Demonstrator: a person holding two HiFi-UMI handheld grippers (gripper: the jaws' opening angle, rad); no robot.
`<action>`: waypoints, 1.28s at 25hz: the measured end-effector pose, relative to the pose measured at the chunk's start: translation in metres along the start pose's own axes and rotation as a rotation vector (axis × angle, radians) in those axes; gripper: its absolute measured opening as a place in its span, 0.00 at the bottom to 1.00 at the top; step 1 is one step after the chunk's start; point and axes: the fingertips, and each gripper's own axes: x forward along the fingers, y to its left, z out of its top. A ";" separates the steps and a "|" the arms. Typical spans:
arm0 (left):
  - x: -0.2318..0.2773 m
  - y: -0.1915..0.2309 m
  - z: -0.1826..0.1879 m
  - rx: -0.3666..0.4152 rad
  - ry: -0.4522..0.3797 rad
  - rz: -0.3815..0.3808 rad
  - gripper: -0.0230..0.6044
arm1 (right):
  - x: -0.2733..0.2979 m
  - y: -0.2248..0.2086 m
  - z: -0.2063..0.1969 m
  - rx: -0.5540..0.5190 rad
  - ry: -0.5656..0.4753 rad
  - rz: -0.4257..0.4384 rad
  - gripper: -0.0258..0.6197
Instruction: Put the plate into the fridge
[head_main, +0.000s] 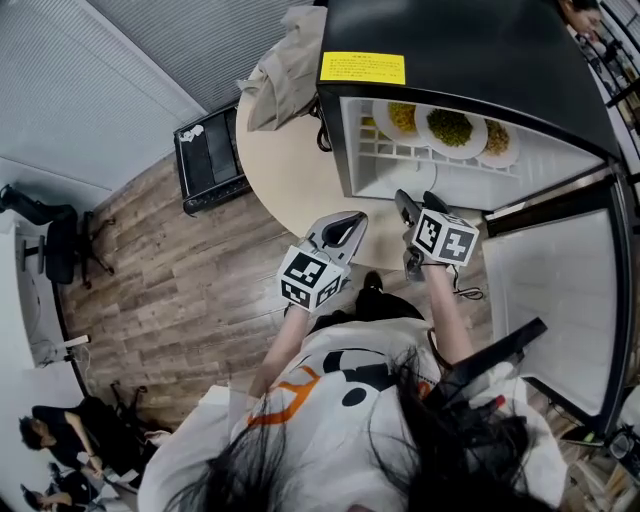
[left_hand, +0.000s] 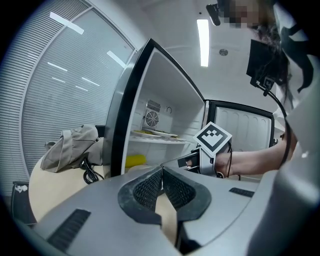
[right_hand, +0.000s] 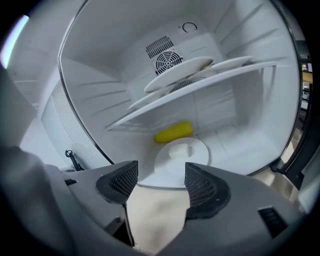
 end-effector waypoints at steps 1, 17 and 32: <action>-0.002 -0.002 0.000 0.003 -0.001 -0.004 0.06 | -0.002 0.005 -0.001 -0.001 -0.007 0.015 0.51; -0.066 -0.049 -0.011 0.051 -0.026 -0.056 0.05 | -0.085 0.064 -0.027 0.078 -0.163 0.136 0.42; -0.135 -0.104 -0.045 0.054 -0.023 -0.093 0.05 | -0.164 0.093 -0.095 0.103 -0.215 0.112 0.15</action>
